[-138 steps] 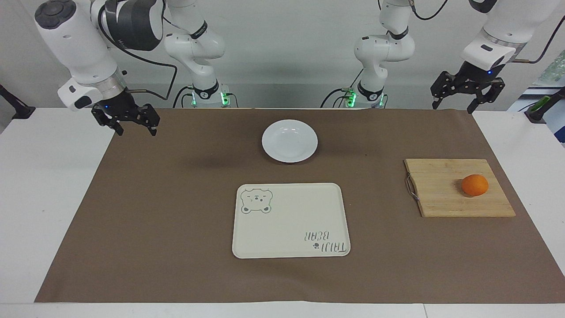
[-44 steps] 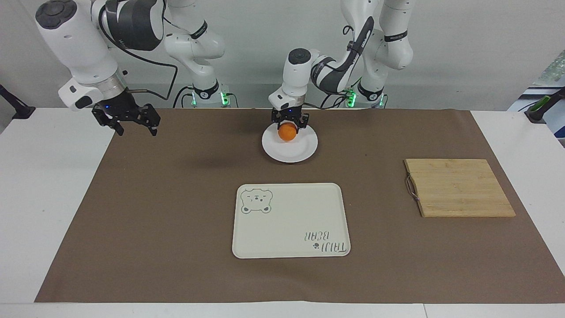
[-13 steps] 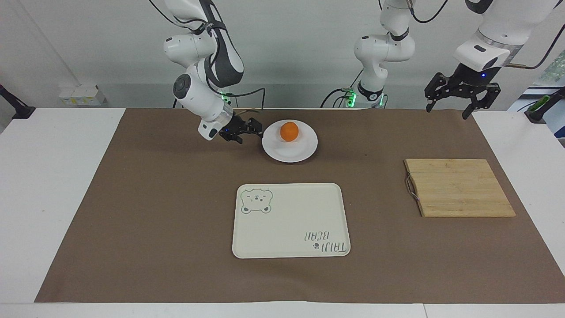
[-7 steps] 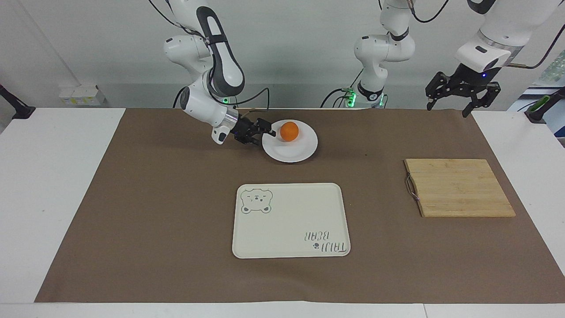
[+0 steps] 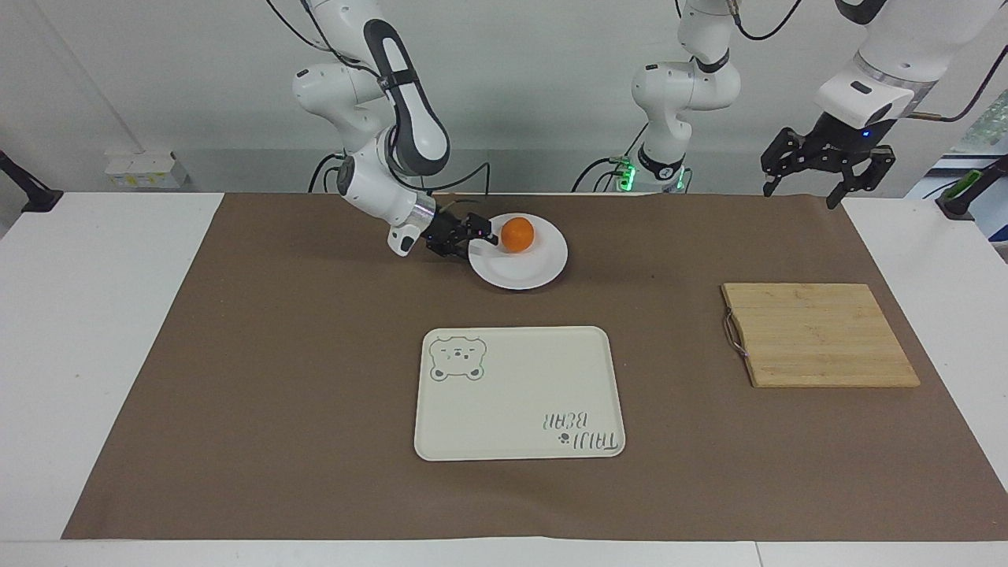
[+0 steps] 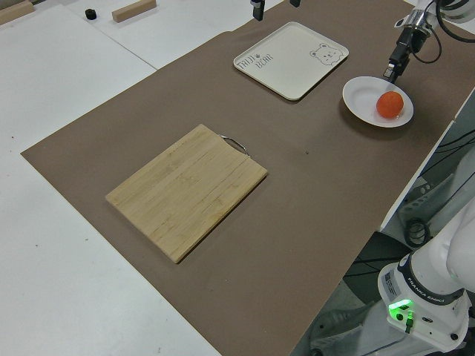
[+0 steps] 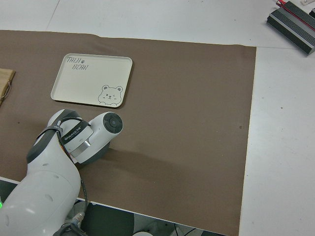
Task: Place orange and plate with both arms
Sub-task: 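Grip the white plate rim with the right gripper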
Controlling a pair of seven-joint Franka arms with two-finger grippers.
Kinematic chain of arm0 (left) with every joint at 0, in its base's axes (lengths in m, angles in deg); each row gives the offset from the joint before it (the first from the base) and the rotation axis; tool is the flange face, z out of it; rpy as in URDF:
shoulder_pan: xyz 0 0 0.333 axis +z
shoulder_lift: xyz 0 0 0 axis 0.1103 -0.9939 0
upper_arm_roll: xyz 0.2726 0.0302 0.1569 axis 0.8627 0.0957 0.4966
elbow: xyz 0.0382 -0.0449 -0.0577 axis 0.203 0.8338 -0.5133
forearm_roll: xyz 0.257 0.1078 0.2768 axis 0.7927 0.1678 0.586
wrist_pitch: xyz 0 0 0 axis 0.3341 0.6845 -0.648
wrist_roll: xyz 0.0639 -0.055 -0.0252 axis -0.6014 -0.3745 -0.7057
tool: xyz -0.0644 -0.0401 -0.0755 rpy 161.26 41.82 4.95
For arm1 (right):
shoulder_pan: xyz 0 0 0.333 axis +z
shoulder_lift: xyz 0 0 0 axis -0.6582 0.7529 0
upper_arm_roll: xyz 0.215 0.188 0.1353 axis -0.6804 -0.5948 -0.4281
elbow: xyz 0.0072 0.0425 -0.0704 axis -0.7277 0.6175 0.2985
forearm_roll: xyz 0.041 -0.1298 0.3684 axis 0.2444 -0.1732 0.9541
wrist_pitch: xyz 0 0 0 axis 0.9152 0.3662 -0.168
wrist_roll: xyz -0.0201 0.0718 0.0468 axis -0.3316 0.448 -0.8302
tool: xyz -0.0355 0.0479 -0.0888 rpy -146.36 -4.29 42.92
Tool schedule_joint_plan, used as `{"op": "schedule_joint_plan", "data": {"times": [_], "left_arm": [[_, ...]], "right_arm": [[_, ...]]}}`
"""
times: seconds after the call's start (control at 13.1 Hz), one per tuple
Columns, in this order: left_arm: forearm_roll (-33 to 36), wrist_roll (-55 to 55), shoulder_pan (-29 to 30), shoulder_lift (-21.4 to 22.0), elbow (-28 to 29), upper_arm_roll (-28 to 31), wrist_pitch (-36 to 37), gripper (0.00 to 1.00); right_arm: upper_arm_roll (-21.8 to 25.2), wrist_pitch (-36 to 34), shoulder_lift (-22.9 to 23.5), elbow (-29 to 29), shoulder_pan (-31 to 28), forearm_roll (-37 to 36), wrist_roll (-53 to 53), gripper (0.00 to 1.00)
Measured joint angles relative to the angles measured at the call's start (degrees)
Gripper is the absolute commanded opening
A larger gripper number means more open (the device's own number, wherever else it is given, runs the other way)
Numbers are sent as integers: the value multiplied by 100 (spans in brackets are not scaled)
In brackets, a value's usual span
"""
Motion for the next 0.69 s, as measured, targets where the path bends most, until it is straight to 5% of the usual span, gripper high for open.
{"op": "schedule_joint_plan", "data": {"times": [0.15,0.23,0.31,0.38,0.46,0.69], "left_arm": [[0,0,1,0,0,0,0,100],[0,0,1,0,0,0,0,100],[0,0,1,0,0,0,0,100],[0,0,1,0,0,0,0,100],[0,0,2,0,0,0,0,100],[0,0,3,0,0,0,0,100]], "right_arm": [[0,54,9,27,39,5,1,97],[0,79,31,49,61,12,2,84],[1,226,77,66,162,144,5,65],[1,435,129,73,331,355,5,21],[-3,656,178,76,527,490,5,0],[-3,907,235,84,753,582,19,0]]}}
